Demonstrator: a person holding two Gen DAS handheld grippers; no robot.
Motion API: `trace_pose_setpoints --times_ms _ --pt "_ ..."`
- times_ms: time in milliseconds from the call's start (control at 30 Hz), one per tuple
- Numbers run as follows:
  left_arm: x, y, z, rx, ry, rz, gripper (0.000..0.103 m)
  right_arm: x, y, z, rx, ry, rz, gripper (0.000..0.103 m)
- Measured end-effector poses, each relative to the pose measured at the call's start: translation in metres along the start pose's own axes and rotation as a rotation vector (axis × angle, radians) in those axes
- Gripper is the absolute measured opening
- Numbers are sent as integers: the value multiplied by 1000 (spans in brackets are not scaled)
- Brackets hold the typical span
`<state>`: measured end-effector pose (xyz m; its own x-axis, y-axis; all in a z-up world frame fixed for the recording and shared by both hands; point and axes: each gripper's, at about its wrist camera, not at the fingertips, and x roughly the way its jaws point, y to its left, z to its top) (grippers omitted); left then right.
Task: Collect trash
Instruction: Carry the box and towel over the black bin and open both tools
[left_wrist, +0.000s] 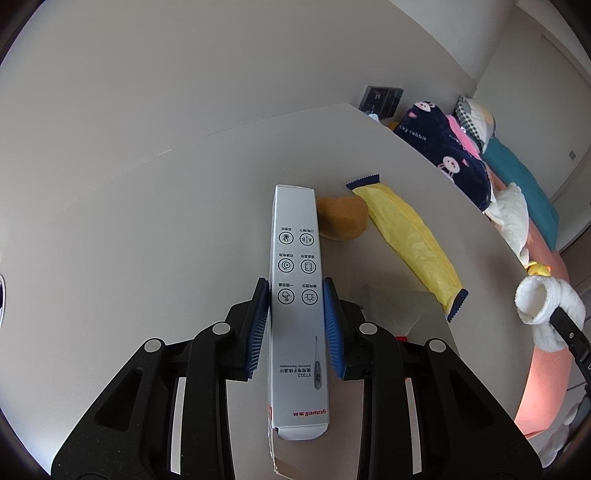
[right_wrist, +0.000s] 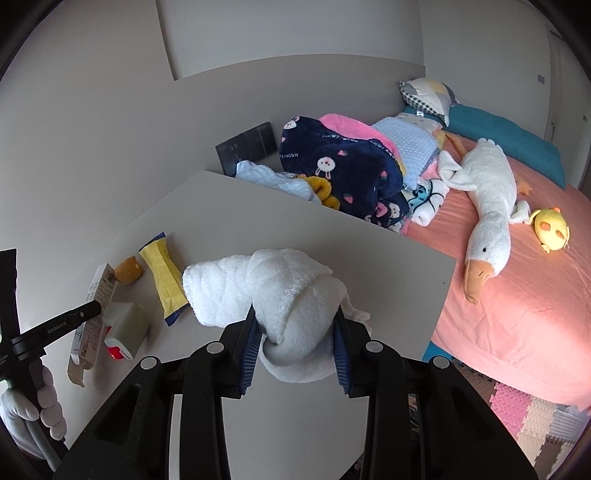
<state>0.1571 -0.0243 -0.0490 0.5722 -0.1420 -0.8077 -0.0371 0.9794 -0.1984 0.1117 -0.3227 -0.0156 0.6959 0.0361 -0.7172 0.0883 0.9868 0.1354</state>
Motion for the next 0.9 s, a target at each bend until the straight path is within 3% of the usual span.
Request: trace_pose_setpoints --times_ms 367,900 --pt "-46 -14 -11 34 -44 -21 29 -35 -5 -16 20 -34 20 37" --pt "-94 -78 -56 149 -57 -125 29 -94 -33 -48 54 -63 -9 37"
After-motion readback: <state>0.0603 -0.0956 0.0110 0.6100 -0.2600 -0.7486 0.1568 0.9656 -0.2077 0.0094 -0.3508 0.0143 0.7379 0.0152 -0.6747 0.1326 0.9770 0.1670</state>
